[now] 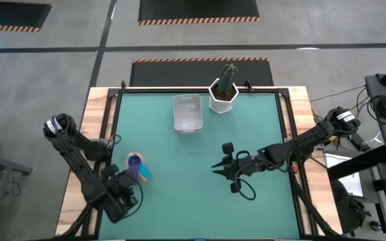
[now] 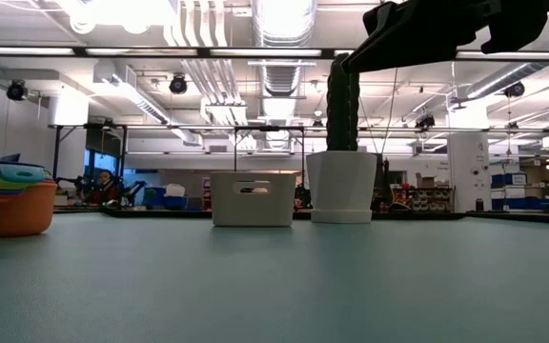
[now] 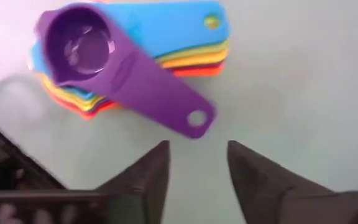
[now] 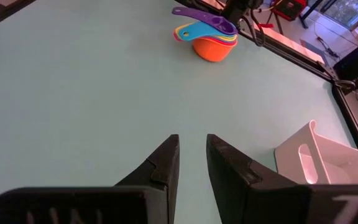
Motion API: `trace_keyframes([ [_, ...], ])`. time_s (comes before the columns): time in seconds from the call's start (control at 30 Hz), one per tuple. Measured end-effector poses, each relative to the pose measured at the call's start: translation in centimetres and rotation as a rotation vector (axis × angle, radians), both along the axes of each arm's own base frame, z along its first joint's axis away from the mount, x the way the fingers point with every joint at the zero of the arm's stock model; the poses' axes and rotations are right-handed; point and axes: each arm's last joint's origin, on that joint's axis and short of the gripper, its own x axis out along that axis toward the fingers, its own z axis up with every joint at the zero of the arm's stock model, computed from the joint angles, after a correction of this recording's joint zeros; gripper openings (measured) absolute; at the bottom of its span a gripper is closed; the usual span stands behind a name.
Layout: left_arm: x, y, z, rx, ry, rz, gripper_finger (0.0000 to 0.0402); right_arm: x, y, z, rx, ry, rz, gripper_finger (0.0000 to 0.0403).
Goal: Nest measuring cups in basket
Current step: Stack the violet measuring cup on top of the blue measuring cup
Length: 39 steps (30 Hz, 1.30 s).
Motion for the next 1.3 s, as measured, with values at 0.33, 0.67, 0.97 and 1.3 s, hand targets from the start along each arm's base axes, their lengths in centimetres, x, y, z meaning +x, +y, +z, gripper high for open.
trace_keyframes([
  [0.33,-1.7,0.7,-2.2,0.090,0.033,0.076,0.0014,0.0,0.0,0.0,0.002,-0.001,-0.001,0.0068],
  [0.67,-1.4,0.5,-4.1,0.023,-0.060,0.085,0.0001,0.0,0.0,0.0,0.000,0.000,0.000,0.0068],
  [0.97,0.1,1.1,-3.4,0.161,-0.387,0.119,0.0000,0.0,0.0,0.0,-0.001,-0.001,0.001,0.0068],
  [1.3,0.7,0.3,-2.2,0.200,-0.478,0.059,0.0000,0.0,0.0,0.0,0.006,-0.001,-0.004,0.0068],
])
